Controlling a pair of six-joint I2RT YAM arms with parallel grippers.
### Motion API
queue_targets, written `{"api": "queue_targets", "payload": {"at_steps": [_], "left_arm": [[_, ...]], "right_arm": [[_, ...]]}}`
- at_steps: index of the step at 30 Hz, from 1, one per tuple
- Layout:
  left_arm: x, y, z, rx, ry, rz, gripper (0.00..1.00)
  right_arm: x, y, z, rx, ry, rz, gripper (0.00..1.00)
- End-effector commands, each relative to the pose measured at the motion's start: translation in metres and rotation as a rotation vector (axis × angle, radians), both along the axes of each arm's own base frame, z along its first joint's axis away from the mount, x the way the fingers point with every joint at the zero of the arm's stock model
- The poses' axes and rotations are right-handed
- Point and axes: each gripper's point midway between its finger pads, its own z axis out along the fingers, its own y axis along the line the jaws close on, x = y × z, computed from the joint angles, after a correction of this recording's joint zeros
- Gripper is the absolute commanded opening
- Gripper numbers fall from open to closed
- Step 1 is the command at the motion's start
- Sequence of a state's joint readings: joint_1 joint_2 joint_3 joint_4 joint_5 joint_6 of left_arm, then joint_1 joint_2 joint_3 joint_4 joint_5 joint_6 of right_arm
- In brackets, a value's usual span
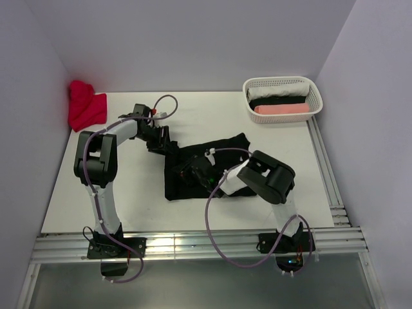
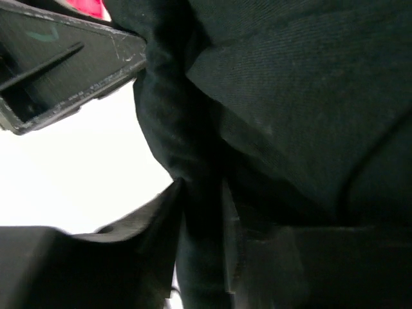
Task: Roll the t-shirts
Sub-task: Roll the tshirt
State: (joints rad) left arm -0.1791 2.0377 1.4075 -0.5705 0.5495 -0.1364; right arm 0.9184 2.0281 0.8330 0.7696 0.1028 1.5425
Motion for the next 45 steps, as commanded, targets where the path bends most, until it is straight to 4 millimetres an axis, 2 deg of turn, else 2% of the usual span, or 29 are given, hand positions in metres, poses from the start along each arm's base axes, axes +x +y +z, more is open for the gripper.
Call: {"api": "queue_targets", "payload": {"at_steps": [1,7,9,10,11,12,13,14,16,20,21,27,33,38,41,45], "left_arm": [[0.019,0.006,-0.009,0.113,-0.052,0.045,0.56],[0.023,0.008,-0.01,0.188,-0.076,0.058,0.53],[0.023,0.01,-0.01,0.206,-0.076,0.06,0.53],[0.023,0.008,-0.01,0.209,-0.077,0.057,0.53],[0.023,0.008,-0.011,0.212,-0.076,0.056,0.53],[0.024,0.008,-0.012,0.217,-0.075,0.058,0.53],[0.024,0.009,-0.012,0.223,-0.077,0.061,0.53],[0.024,0.009,-0.012,0.224,-0.077,0.06,0.53],[0.024,0.008,-0.012,0.227,-0.076,0.059,0.53],[0.024,0.005,-0.011,0.227,-0.078,0.055,0.52],[0.024,0.005,-0.01,0.228,-0.077,0.052,0.53],[0.024,0.001,-0.008,0.225,-0.085,0.044,0.56],[0.025,-0.002,-0.003,0.215,-0.096,0.033,0.58],[0.025,-0.006,0.005,0.191,-0.105,0.008,0.62],[0.024,-0.014,0.018,0.136,-0.12,-0.032,0.69],[0.018,-0.022,0.046,0.023,-0.122,-0.091,0.74]], "right_arm": [[0.001,-0.01,0.009,-0.137,-0.021,-0.02,0.39],[0.008,-0.017,0.041,-0.357,-0.085,-0.042,0.53],[0.003,-0.017,0.047,-0.424,-0.108,-0.03,0.54],[0.001,-0.025,0.044,-0.493,-0.101,-0.044,0.56],[0.0,-0.017,0.055,-0.504,-0.118,-0.037,0.57],[-0.003,-0.028,0.05,-0.584,-0.111,-0.043,0.57],[-0.004,-0.028,0.052,-0.613,-0.114,-0.044,0.57],[-0.003,-0.022,0.063,-0.618,-0.129,-0.05,0.57],[-0.012,-0.022,0.064,-0.677,-0.142,-0.036,0.55],[-0.021,-0.007,0.076,-0.714,-0.203,0.002,0.46],[-0.025,-0.001,0.073,-0.714,-0.21,0.024,0.42],[-0.035,0.015,0.056,-0.708,-0.21,0.125,0.41],[-0.045,-0.002,0.019,-0.817,-0.137,0.16,0.4],[-0.052,-0.021,0.005,-0.88,-0.092,0.137,0.4],[-0.056,-0.031,-0.004,-0.91,-0.071,0.13,0.4],[-0.06,-0.038,-0.015,-0.937,-0.051,0.138,0.4]]}}
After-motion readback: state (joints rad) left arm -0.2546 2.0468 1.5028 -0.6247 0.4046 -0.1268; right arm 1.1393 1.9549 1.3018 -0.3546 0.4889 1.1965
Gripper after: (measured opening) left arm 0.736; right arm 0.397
